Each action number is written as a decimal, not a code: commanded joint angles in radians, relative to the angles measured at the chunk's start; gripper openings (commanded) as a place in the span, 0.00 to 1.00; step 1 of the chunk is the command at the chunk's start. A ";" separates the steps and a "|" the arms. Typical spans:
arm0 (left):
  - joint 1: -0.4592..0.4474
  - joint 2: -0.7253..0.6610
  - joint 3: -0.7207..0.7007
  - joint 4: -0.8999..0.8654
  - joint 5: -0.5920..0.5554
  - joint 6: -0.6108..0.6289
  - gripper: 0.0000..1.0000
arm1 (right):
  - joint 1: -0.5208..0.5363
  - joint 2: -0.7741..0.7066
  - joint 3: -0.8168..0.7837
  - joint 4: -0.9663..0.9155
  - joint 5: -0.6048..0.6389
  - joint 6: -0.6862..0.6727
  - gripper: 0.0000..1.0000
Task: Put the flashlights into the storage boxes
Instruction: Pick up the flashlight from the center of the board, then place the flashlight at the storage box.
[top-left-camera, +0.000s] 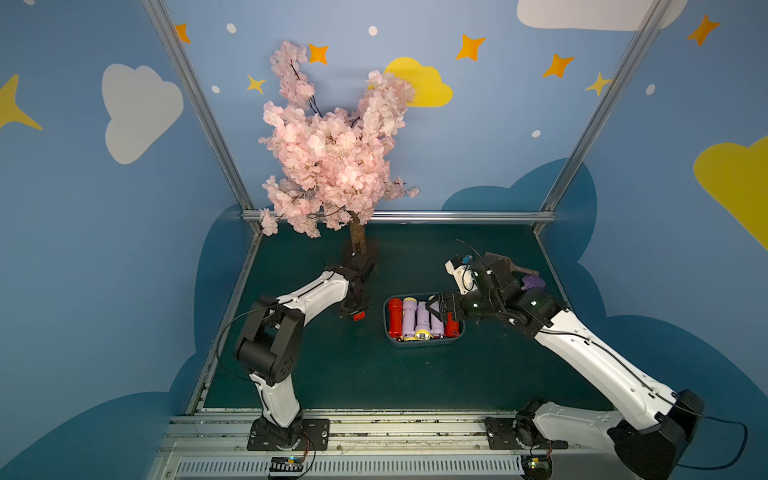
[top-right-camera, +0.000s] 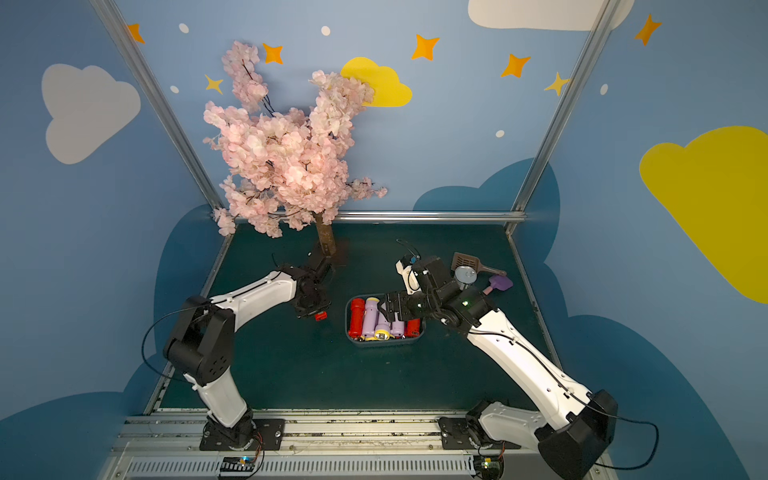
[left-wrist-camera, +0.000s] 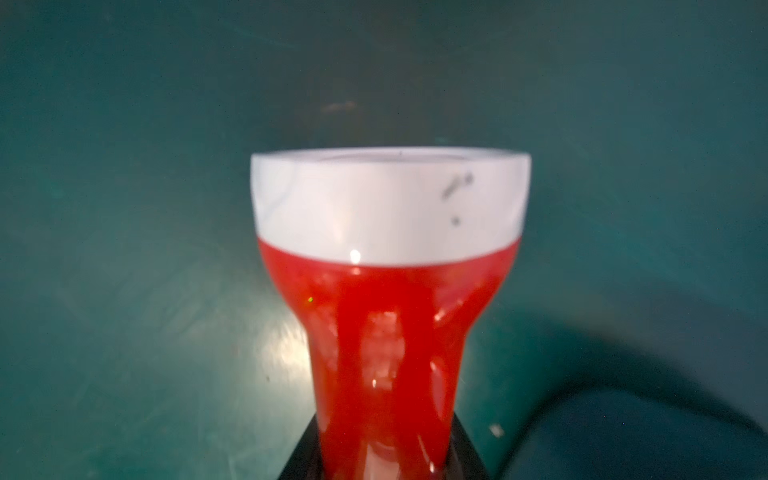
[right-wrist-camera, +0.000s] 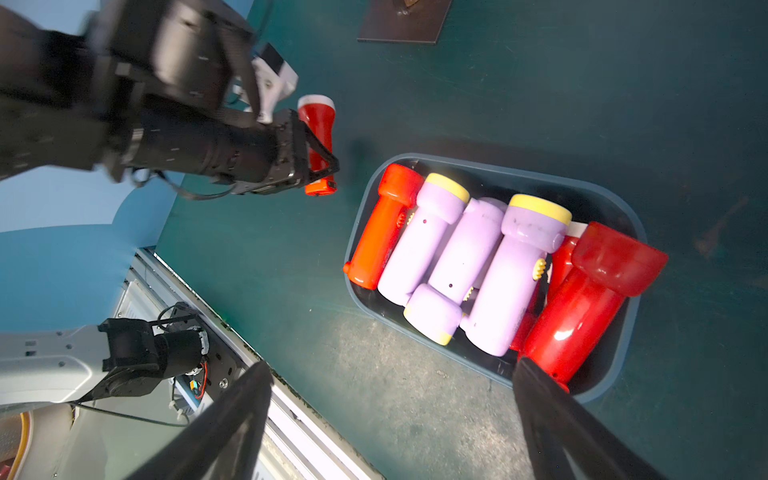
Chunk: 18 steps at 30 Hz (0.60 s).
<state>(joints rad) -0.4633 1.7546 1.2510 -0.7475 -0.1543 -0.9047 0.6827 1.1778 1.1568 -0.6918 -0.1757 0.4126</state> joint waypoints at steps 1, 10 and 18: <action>-0.037 -0.067 0.029 -0.071 -0.039 0.013 0.27 | -0.003 -0.037 -0.022 0.006 0.003 0.009 0.91; -0.197 -0.116 0.117 -0.077 -0.008 0.008 0.29 | -0.003 -0.151 -0.088 -0.034 0.067 0.038 0.91; -0.327 -0.003 0.260 -0.072 0.007 -0.006 0.29 | -0.003 -0.280 -0.128 -0.119 0.118 0.058 0.91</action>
<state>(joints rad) -0.7670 1.7088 1.4696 -0.8108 -0.1543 -0.9054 0.6819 0.9318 1.0443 -0.7555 -0.0929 0.4553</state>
